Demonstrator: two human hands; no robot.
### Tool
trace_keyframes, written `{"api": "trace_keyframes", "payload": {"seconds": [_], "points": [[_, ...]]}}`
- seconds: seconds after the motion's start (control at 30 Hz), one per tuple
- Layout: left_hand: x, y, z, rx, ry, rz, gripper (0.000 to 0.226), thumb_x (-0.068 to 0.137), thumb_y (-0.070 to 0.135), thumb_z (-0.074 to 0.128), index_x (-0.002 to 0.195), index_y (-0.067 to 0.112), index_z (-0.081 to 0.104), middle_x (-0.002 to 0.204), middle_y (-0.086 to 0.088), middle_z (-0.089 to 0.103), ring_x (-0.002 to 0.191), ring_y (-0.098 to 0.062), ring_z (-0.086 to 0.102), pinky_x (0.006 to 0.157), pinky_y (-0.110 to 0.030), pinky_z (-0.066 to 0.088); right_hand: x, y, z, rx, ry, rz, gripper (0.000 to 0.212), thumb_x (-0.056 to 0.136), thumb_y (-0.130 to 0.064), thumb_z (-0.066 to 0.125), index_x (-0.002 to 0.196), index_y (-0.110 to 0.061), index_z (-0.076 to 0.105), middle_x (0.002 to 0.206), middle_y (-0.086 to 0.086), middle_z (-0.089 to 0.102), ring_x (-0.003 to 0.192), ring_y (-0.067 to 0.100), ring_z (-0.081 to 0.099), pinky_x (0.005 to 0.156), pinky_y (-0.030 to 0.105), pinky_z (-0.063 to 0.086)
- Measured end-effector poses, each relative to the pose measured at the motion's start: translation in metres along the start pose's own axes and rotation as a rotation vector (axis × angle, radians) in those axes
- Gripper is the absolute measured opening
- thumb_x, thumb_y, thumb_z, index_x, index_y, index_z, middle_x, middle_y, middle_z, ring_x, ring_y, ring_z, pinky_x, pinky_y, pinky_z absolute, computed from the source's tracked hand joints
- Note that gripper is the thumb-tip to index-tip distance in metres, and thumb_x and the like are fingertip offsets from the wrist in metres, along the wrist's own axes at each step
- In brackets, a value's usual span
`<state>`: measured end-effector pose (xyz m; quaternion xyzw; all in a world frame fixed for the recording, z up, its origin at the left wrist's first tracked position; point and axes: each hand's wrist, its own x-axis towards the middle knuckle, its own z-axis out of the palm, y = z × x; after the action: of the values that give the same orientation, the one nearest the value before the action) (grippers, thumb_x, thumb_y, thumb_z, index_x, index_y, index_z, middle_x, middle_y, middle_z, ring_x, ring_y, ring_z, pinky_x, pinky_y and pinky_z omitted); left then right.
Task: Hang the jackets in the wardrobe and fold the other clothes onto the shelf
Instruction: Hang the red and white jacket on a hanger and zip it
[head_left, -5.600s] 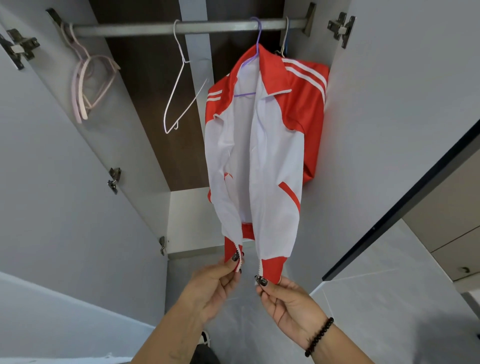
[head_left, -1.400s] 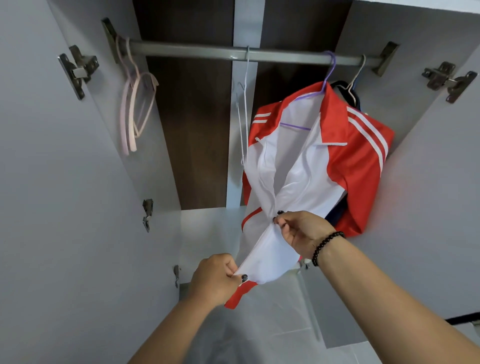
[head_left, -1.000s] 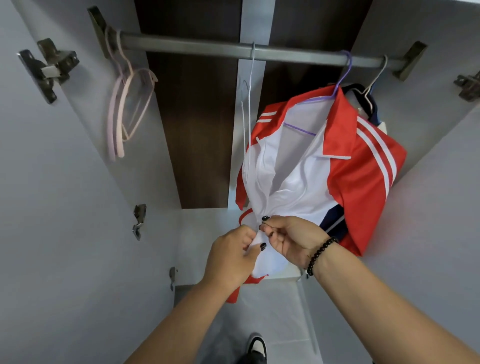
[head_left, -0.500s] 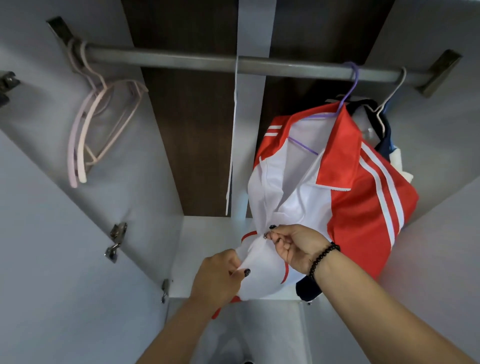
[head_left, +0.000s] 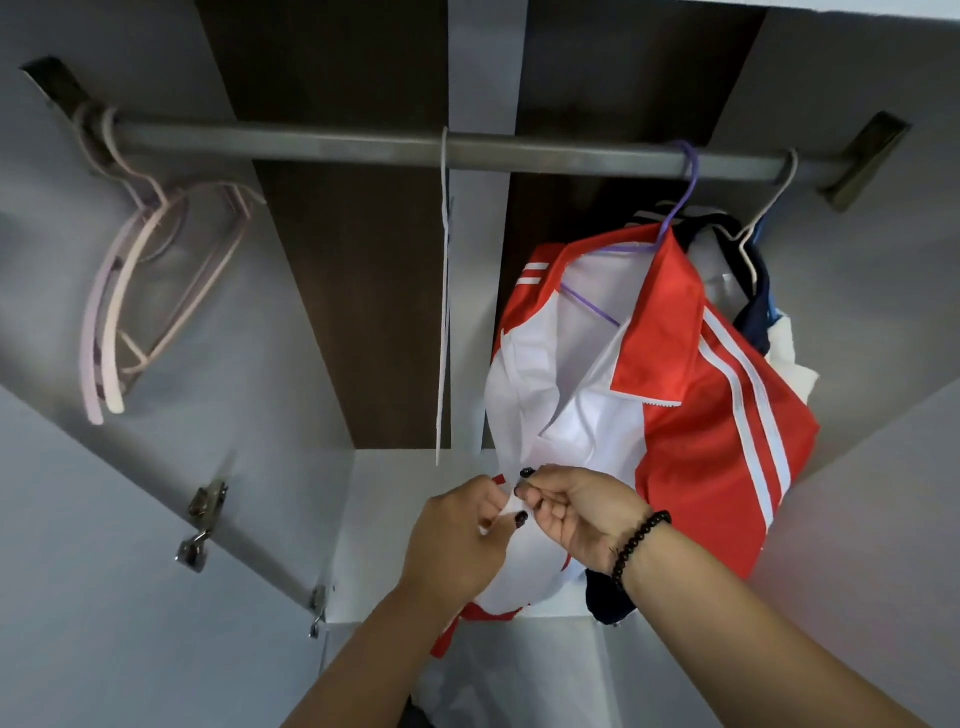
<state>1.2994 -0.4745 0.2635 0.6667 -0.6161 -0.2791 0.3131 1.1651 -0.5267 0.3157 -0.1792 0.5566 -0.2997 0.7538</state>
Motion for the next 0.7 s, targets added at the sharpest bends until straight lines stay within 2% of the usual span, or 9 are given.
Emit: {"api": "trace_keyframes", "payload": {"seconds": [0.07,0.13,0.2,0.33,0.4,0.47,0.57,0.63,0.7], "points": [[0.007,-0.004,-0.001,0.085,-0.062,0.012,0.028,0.090,0.036,0.063,0.073,0.032,0.042,0.072,0.013,0.048,0.069,-0.012,0.051,0.074,-0.018,0.048,0.002,-0.003,-0.003,0.068,0.022,0.007,0.013,0.090,0.005,0.055,0.080,0.001,0.061,0.057,0.010,0.066,0.045,0.008,0.063,0.041,0.014,0.048],[0.014,-0.010,-0.003,0.162,-0.137,0.005,0.033,0.089,0.038,0.065,0.068,0.032,0.041,0.071,0.014,0.050,0.068,-0.011,0.053,0.067,-0.012,0.041,0.005,-0.006,-0.005,0.146,0.042,0.008,0.012,0.091,0.006,0.052,0.082,0.004,0.061,0.055,0.011,0.065,0.041,0.008,0.060,0.040,0.014,0.047],[0.021,-0.021,-0.006,0.187,-0.216,-0.043,0.031,0.086,0.036,0.068,0.067,0.030,0.045,0.070,0.012,0.054,0.068,-0.013,0.056,0.062,-0.013,0.039,0.009,-0.011,-0.005,0.219,0.059,-0.010,0.013,0.092,0.005,0.050,0.083,0.005,0.059,0.054,0.011,0.063,0.039,0.007,0.057,0.040,0.011,0.046],[0.027,-0.049,-0.011,0.247,-0.317,-0.132,0.036,0.084,0.041,0.071,0.065,0.029,0.043,0.064,0.013,0.048,0.060,-0.008,0.049,0.056,-0.014,0.035,0.013,-0.025,0.001,0.279,0.095,-0.065,0.011,0.092,0.004,0.051,0.083,0.003,0.058,0.057,0.012,0.062,0.039,0.006,0.056,0.039,0.010,0.045],[0.029,-0.058,-0.012,0.304,-0.363,-0.138,0.035,0.084,0.043,0.070,0.067,0.029,0.043,0.067,0.013,0.049,0.064,-0.008,0.051,0.060,-0.015,0.039,0.014,-0.029,0.007,0.273,0.100,-0.097,0.011,0.092,0.004,0.051,0.083,0.003,0.058,0.056,0.012,0.062,0.039,0.006,0.055,0.040,0.010,0.045],[0.031,-0.062,-0.011,0.361,-0.410,-0.122,0.031,0.085,0.044,0.069,0.073,0.029,0.045,0.076,0.012,0.053,0.074,-0.010,0.056,0.071,-0.019,0.050,0.015,-0.031,0.014,0.274,0.104,-0.137,0.012,0.093,0.004,0.051,0.083,0.002,0.057,0.054,0.011,0.062,0.039,0.006,0.055,0.040,0.010,0.045],[0.032,-0.051,-0.005,0.345,-0.443,-0.083,0.023,0.089,0.048,0.061,0.096,0.029,0.050,0.102,0.007,0.063,0.093,-0.016,0.064,0.089,-0.031,0.056,0.013,-0.034,0.021,0.239,0.105,-0.208,0.013,0.092,0.006,0.051,0.082,0.000,0.057,0.054,0.009,0.062,0.042,0.006,0.058,0.040,0.011,0.045],[0.036,-0.036,0.002,0.267,-0.387,-0.035,0.032,0.092,0.053,0.053,0.113,0.030,0.048,0.113,0.008,0.062,0.098,-0.017,0.064,0.091,-0.031,0.055,0.011,-0.033,0.024,0.160,0.109,-0.249,0.011,0.090,0.007,0.052,0.084,-0.001,0.058,0.056,0.009,0.064,0.045,0.006,0.060,0.041,0.012,0.045],[0.045,-0.020,0.005,0.228,-0.264,0.057,0.038,0.094,0.056,0.045,0.121,0.030,0.045,0.114,0.009,0.063,0.098,-0.016,0.064,0.089,-0.025,0.053,0.009,-0.031,0.027,0.079,0.115,-0.266,0.012,0.088,0.008,0.054,0.083,-0.002,0.058,0.057,0.009,0.065,0.047,0.008,0.061,0.042,0.014,0.046]]}}
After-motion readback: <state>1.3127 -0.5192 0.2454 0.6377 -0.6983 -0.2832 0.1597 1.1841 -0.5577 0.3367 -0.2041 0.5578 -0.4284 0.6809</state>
